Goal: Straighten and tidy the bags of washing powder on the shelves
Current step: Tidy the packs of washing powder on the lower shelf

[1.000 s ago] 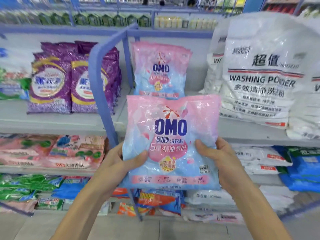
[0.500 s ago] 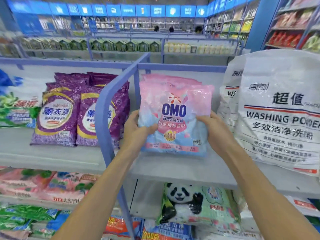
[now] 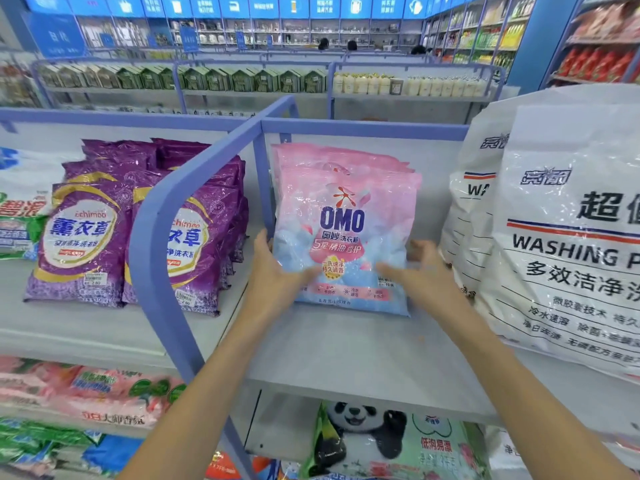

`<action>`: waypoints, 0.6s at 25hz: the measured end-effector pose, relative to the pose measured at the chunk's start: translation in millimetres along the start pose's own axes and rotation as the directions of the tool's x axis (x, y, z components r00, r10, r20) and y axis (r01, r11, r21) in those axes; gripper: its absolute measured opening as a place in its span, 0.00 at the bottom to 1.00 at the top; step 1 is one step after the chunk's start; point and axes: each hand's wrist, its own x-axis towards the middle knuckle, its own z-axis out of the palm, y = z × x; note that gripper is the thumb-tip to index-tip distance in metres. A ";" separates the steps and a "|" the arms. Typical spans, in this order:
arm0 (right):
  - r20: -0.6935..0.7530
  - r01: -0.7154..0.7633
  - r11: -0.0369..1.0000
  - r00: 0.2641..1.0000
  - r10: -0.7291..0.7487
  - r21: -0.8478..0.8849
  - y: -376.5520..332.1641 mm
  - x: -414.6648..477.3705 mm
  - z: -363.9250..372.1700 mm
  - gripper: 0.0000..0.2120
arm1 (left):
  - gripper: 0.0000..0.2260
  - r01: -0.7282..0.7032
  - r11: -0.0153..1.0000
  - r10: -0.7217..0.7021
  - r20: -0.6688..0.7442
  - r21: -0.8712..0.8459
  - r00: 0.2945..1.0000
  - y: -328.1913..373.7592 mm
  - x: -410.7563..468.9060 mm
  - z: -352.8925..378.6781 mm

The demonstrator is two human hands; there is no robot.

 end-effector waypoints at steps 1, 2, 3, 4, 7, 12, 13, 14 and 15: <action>0.083 0.032 0.996 0.996 -0.025 -0.085 3.1 -15.9 3.9 0.24 | 0.51 -0.050 0.998 0.049 0.036 0.028 0.998 -1.0 -5.7 -0.3; 0.144 0.091 0.983 0.987 -0.068 -0.161 9.2 -25.8 10.4 0.27 | 0.45 -0.113 0.992 0.109 0.067 0.049 0.992 -2.2 -9.8 0.5; 0.147 0.148 0.959 0.982 -0.115 -0.240 13.7 -30.4 18.7 0.31 | 0.39 -0.169 0.982 0.162 0.084 0.084 0.983 -5.4 -9.9 2.0; 0.129 0.181 0.933 0.981 -0.147 -0.312 15.8 -31.4 25.3 0.34 | 0.37 -0.210 0.970 0.201 0.081 0.119 0.976 -7.4 -10.3 2.6; 0.064 0.131 0.931 0.991 -0.116 -0.342 10.8 -23.1 33.4 0.35 | 0.39 -0.137 0.983 0.137 0.008 0.120 0.991 -15.5 -6.9 1.9; 0.059 0.122 0.936 0.992 -0.108 -0.330 18.6 -23.7 41.2 0.38 | 0.40 -0.183 0.965 0.189 -0.012 0.186 0.982 -30.9 4.9 1.5; 0.056 0.107 0.931 0.994 -0.093 -0.349 20.6 -22.7 43.8 0.40 | 0.38 -0.201 0.959 0.203 0.007 0.198 0.979 -31.3 10.1 1.7; 0.054 0.099 0.928 0.995 -0.086 -0.360 22.9 -21.3 45.4 0.41 | 0.36 -0.221 0.953 0.221 0.028 0.208 0.975 -30.3 13.0 2.5; 0.052 0.103 0.926 0.995 -0.090 -0.364 23.7 -21.8 47.2 0.42 | 0.35 -0.235 0.950 0.231 0.044 0.205 0.972 -32.1 14.9 2.9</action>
